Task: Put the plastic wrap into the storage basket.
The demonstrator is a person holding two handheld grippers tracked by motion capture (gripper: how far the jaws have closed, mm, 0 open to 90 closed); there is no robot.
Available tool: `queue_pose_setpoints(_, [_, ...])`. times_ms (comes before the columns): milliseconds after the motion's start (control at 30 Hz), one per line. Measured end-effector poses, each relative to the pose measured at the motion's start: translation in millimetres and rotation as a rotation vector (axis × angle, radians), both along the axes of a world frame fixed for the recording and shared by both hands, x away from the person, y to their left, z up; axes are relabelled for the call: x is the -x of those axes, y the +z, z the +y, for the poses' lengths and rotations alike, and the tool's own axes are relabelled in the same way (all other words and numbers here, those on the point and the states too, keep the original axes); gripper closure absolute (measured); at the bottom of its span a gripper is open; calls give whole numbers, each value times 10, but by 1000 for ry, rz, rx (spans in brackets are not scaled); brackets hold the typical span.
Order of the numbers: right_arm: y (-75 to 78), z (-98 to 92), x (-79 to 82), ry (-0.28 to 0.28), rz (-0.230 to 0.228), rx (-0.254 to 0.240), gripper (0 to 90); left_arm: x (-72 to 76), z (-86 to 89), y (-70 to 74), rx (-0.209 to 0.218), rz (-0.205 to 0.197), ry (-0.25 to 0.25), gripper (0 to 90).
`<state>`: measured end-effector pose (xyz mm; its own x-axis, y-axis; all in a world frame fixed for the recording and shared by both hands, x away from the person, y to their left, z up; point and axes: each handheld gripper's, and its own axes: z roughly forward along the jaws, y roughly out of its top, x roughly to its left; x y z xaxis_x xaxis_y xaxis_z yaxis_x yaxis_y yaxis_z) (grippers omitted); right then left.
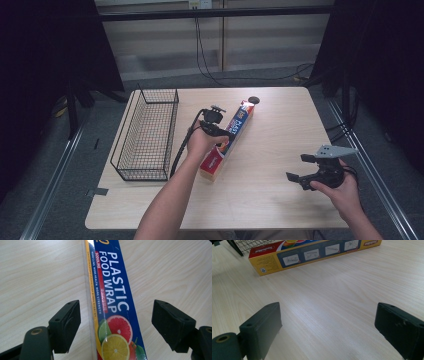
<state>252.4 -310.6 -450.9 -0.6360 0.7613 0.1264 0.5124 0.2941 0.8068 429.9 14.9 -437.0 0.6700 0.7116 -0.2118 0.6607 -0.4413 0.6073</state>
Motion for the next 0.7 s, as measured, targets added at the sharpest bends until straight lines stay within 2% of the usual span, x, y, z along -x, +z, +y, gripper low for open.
queue_pose_setpoints(67, [0, -1, -1, -1, -2, 2, 68, -8, -6, -1, -9, 3, -10, 236])
queue_pose_setpoints(100, [0, 0, -1, 0, -1, 2, 68, -10, -25, -10, -6, 4, 5, 236])
queue_pose_setpoints(200, [-1, 1, -4, 1, 0, 1, 68, -32, -52, -24, -25, 16, -14, 237])
queue_pose_setpoints(333, [5, -3, 1, 1, -2, -3, 68, -46, -98, -50, -38, 21, -3, 239])
queue_pose_setpoints(500, [3, -6, -3, 0, 2, 0, 69, -65, -142, -73, -38, 12, 1, 237])
queue_pose_setpoints(700, [8, -12, -1, -2, -4, -5, 69, -85, -190, -110, -60, 10, -6, 243])
